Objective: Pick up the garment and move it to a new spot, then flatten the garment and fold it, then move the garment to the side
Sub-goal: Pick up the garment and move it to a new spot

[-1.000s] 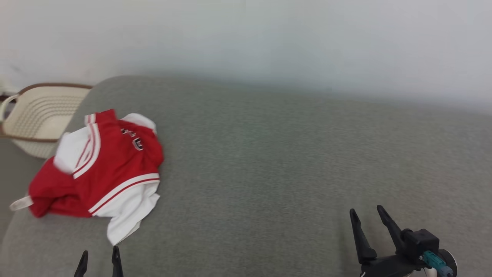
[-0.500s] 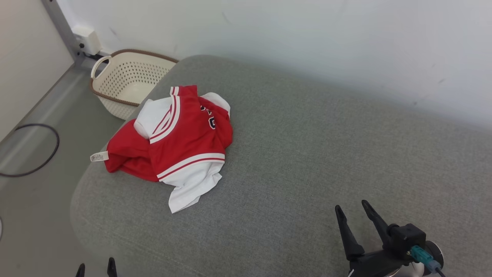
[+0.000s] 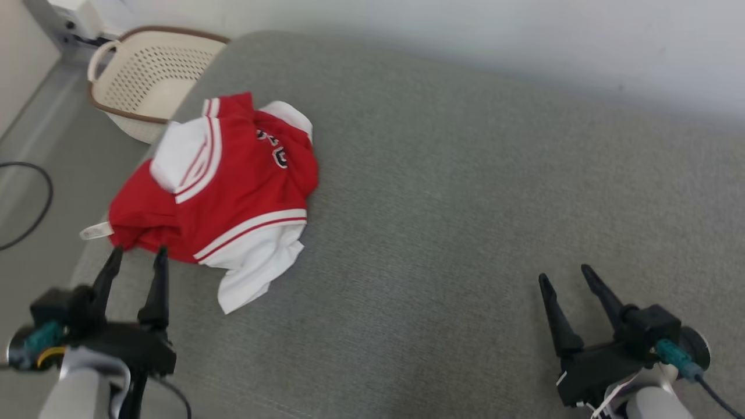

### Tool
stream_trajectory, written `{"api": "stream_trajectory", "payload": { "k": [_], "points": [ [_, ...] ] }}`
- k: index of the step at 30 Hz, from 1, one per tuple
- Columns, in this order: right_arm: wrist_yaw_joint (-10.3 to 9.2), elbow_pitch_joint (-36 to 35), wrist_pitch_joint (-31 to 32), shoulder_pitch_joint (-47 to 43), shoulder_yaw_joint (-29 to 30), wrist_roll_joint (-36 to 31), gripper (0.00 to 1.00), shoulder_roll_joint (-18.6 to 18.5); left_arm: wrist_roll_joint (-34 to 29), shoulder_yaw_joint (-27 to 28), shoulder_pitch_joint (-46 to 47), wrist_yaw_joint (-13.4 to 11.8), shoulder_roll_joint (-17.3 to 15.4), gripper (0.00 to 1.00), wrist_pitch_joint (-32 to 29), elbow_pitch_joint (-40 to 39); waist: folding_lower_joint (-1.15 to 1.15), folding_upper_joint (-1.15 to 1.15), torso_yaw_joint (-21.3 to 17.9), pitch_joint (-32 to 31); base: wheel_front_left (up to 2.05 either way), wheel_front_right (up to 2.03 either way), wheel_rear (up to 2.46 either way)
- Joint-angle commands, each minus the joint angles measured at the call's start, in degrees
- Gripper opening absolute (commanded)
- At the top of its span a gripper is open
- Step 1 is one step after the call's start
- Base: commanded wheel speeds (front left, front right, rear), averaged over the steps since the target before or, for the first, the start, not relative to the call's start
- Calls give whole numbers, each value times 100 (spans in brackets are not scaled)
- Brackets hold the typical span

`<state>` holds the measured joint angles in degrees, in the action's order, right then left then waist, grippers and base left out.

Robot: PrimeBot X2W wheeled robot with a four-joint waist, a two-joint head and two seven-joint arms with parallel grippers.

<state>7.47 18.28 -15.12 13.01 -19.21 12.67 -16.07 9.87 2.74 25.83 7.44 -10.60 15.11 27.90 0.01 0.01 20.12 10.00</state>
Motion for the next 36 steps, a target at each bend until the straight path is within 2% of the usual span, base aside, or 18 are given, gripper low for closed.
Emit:
{"api": "stream_trajectory", "payload": {
  "k": [1, 6, 11, 16, 20, 23, 24, 25, 26, 30, 36],
  "points": [
    [4, -37, -4, 129, -6, 29, 100, -45, 232, -272, 211, -9, -178, 100, 9, 102, -1, -1, -485, 524, 0, 0, 0],
    [4, -115, -5, 297, -75, 45, 100, -151, 1244, -1585, 989, -5, -1010, 100, 8, 614, -1, -1, -718, 838, 0, 0, 0],
    [4, -150, -5, 394, -78, 84, 100, -222, 2219, -2631, 1559, -4, -1629, 100, -115, 1067, -1, -1, -884, 1024, 0, 0, 0],
    [3, -134, -3, 467, -80, 103, 100, -288, 2894, -3305, 1919, -3, -1867, 100, -388, 1459, -1, -1, -991, 1126, 0, 0, 0],
    [3, -107, -2, 536, -137, 154, 100, -301, 3307, -3645, 2126, -3, -1939, 100, -645, 1778, -1, -1, -1107, 1179, 0, 0, 0],
    [3, -96, -2, 598, -119, 170, 100, -318, 3489, -3876, 2314, -3, -1950, 100, -587, 1853, -1, -1, -1137, 1225, 0, 0, 0],
    [3, -95, -2, 600, -94, 175, 100, -317, 3521, -3954, 2383, -3, -1970, 75, -508, 1860, -1, -1, -1138, 1232, 0, 0, 0],
    [2, -91, -2, 604, -86, 178, 100, -312, 3543, -4019, 2442, -3, -1998, 4, -432, 1874, -1, -1, -1141, 1230, 0, 0, 0],
    [1, -80, 0, 606, -68, 183, 100, -297, 3571, -4121, 2465, -3, -2018, 0, -402, 1890, -1, -1, -1147, 1212, 0, 0, 0],
    [1, -95, -2, 542, 38, 233, 100, -164, 3726, -4405, 2666, -3, -2142, 0, -260, 1766, -1, -1, -1189, 1089, 0, 0, 0],
    [1, -127, -4, 466, 180, 256, 100, 40, 3392, -4558, 3369, -2, -2457, 0, 6, 990, -1, -1, -1221, 820, 0, 0, 0]
  ]
}}
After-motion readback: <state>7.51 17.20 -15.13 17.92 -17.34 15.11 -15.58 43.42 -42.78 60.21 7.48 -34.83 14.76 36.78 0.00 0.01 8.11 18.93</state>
